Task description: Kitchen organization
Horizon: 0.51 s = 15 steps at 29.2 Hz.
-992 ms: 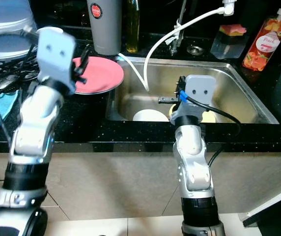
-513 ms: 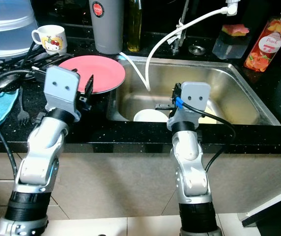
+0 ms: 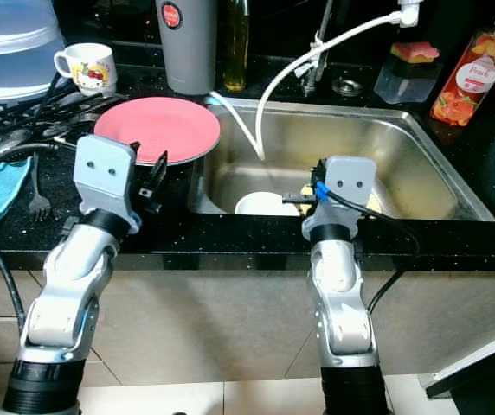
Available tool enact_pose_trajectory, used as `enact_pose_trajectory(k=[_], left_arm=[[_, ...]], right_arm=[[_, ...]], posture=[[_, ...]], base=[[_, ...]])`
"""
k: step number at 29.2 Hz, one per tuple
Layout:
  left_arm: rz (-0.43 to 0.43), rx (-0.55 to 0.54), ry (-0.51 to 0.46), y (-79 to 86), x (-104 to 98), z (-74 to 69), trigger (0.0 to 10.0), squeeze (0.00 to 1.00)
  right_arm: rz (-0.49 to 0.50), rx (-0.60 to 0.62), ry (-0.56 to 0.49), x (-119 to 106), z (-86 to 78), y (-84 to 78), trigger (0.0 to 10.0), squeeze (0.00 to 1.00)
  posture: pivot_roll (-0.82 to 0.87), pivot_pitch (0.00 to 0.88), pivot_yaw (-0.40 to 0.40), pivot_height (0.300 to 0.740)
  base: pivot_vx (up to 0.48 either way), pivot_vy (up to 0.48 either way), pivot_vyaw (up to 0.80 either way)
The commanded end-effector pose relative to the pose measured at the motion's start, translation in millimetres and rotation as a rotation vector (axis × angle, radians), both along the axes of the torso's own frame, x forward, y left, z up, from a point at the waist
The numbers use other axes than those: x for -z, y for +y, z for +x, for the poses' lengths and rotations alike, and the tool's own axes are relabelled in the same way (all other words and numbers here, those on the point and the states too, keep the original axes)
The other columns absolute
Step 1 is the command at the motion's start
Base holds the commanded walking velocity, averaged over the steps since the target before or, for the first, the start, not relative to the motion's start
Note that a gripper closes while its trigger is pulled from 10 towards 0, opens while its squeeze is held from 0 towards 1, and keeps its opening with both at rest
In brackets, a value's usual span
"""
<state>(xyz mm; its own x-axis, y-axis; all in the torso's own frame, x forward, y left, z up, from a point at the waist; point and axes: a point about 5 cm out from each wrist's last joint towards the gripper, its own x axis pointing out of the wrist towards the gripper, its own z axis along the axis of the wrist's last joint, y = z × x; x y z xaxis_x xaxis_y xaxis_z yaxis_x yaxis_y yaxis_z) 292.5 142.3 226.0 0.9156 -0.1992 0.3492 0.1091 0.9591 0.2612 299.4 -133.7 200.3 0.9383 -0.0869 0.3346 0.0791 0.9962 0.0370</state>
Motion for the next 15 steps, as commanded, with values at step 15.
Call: enact_pose_trajectory(k=[15], left_arm=[[-0.014, 0.008, 0.013, -8.6, 2.4, 1.2, 10.0, 0.0]], right_arm=[[-0.009, 0.008, -0.004, 0.8, 2.5, -1.7, 10.0, 0.0]], posture=[[0.22, 0.024, -0.098, 0.74]], base=[[0.0, 0.0, 0.0]])
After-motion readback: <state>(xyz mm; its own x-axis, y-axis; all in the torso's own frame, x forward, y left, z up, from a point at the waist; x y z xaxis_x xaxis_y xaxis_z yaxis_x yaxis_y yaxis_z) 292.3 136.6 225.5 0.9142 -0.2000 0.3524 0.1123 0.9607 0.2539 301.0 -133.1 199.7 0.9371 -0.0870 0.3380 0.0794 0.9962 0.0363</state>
